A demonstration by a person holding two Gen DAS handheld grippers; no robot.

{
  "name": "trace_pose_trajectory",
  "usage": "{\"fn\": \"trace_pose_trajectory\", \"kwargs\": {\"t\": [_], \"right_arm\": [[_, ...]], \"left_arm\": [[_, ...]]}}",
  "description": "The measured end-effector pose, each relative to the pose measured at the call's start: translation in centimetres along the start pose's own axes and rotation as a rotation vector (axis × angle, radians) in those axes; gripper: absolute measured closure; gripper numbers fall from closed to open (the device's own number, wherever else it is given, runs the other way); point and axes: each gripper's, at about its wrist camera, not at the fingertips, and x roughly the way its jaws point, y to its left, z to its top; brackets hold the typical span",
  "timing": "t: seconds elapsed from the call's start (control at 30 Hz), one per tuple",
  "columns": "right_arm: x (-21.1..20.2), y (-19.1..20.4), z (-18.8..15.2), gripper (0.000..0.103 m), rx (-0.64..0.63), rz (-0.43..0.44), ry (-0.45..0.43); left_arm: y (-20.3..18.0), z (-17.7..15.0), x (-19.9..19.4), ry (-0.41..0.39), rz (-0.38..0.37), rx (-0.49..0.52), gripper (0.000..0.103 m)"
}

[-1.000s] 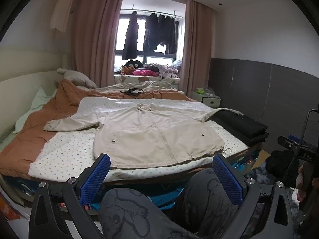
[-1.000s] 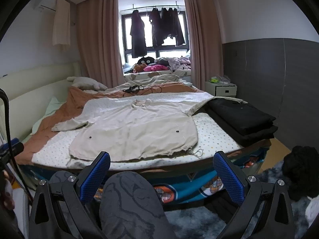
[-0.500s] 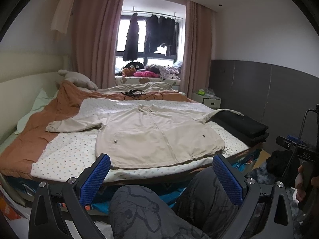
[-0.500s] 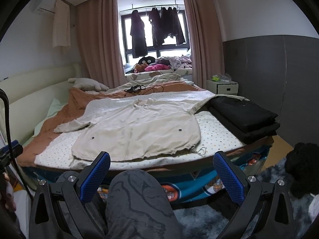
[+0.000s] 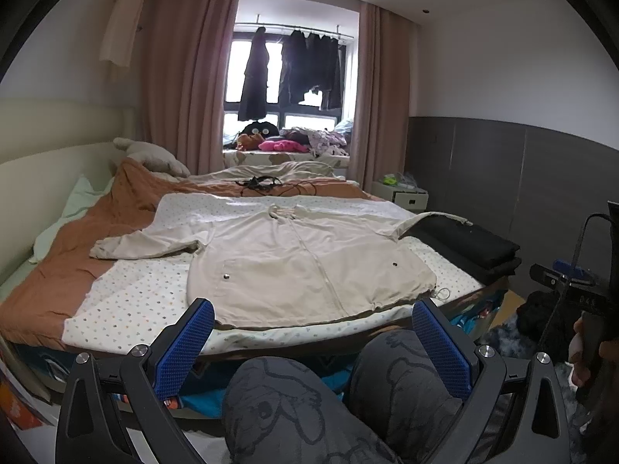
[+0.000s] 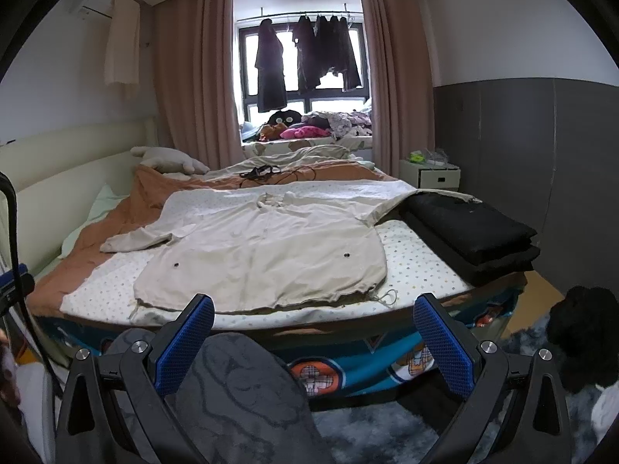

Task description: Fold large clothes

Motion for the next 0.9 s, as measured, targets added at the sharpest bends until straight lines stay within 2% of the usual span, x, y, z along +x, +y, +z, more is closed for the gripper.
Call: {"fn": "trace_pose_trajectory", "kwargs": {"t": [0.9], "right_arm": [[1.5,-0.2,0.3,0.0,0.024,0.011,0.028]], "left_arm": [[0.5,0.1,1.5,0.021,-0.009,-0.012,0.0]]}}
